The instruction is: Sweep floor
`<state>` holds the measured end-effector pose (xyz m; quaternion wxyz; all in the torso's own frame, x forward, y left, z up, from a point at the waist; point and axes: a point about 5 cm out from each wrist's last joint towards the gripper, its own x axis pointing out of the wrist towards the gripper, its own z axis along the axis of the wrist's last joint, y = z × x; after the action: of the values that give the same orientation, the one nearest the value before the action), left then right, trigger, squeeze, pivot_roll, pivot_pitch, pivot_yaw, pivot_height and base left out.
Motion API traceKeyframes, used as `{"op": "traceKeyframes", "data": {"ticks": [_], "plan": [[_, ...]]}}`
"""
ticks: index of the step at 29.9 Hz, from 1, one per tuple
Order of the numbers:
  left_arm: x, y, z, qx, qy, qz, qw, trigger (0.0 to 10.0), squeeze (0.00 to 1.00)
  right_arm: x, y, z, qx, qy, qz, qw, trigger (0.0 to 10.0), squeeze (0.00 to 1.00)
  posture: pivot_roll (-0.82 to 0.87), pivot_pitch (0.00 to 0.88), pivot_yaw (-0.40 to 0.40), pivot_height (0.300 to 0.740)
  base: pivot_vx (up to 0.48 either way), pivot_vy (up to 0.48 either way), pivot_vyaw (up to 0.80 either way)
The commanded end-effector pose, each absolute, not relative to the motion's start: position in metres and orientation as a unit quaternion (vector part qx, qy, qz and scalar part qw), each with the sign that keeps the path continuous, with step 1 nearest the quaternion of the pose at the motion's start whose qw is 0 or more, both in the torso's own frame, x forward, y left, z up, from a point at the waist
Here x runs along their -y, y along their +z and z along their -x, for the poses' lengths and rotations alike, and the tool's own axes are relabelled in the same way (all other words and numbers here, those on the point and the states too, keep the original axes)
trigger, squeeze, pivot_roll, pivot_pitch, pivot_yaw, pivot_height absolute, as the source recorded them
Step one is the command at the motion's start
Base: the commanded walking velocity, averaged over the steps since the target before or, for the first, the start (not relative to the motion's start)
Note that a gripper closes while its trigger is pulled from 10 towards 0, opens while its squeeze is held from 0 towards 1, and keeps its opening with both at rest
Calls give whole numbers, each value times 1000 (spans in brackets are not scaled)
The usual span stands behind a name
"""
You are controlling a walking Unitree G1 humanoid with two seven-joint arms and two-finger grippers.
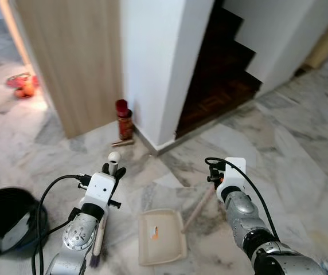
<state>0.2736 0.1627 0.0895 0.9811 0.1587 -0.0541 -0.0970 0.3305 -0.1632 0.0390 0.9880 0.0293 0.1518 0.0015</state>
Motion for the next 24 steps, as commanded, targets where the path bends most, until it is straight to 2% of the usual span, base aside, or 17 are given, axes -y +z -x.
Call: {"op": "traceKeyframes", "data": {"ticks": [1, 22, 24], "plan": [[-159, 97, -276, 72, -102, -154, 980, 10000, 0, 167, 52, -338, -121, -5, -28, 992, 10000, 0, 75, 108, -132, 740, 0, 0, -775], [-161, 100, -282, 79, -86, -147, 982, 10000, 0, 166, 55, -339, -108, -4, -15, 994, 10000, 0, 75, 53, -122, 740, 0, 0, -773], [-162, 101, -282, 81, -82, -151, 982, 10000, 0, 165, 55, -339, -107, -3, -15, 994, 10000, 0, 74, 48, -123, 740, 0, -277, -769]]}}
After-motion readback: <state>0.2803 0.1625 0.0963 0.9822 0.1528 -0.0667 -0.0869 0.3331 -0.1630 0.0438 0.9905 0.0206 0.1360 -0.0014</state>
